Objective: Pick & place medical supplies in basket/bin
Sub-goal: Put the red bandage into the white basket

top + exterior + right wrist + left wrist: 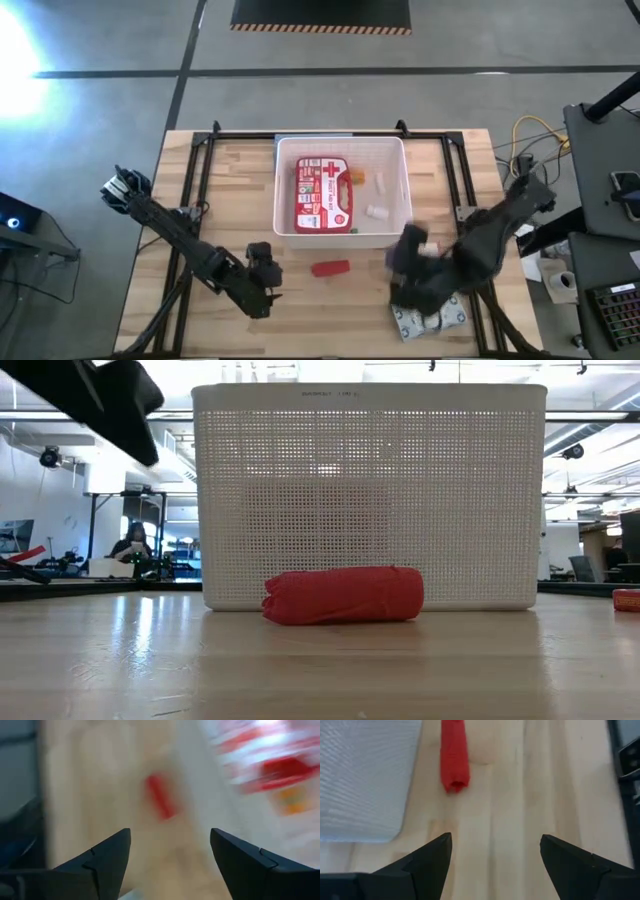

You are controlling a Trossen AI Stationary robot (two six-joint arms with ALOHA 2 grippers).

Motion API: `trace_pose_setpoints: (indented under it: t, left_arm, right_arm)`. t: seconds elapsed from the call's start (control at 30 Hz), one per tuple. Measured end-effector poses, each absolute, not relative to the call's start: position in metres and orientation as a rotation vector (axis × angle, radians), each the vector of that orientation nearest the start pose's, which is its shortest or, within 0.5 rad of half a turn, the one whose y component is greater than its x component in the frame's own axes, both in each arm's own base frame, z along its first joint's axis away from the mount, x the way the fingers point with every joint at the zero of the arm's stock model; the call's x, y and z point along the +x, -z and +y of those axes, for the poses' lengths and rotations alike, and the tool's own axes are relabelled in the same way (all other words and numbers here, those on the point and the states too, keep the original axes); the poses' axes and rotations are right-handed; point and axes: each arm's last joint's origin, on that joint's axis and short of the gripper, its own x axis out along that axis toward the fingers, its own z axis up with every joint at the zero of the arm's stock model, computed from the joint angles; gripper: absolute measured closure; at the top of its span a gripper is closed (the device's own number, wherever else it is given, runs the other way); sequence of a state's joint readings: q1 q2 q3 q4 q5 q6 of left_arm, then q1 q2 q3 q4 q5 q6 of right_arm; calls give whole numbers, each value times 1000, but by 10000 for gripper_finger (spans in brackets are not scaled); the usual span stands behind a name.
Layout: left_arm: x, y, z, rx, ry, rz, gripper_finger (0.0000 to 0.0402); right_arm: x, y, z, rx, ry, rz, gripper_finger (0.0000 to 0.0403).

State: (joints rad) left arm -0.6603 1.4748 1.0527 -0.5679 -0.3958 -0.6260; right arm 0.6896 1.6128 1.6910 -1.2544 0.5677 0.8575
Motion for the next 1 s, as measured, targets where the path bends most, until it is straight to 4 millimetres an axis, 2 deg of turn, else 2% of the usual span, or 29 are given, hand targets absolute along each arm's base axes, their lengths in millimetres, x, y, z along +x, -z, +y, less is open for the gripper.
trace_pose_setpoints:
  t: [0.1, 0.33, 0.47, 0.6, 0.8, 1.0]
  left_arm:
    - [235, -237, -166, -75, -43, 892, 121]
    - [221, -237, -159, -198, -88, 887, 121]
    - [211, -246, -162, -280, -79, 862, 121]
    - [204, -251, -169, -293, -47, 851, 121]
    - [198, -254, -178, -346, -33, 849, 121]
    - [185, -253, -191, -402, -39, 840, 121]
  right_arm:
    - [262, -338, 202, 124, 223, 989, 138]
    - [306, -275, 232, 110, 243, 1021, 144]
    - [328, -244, 236, 16, 225, 1050, 152]
    - [355, -206, 230, -32, 208, 1098, 156]
    - [379, -186, 207, -48, 216, 1167, 156]
    - [390, -203, 191, -156, 136, 1137, 148]
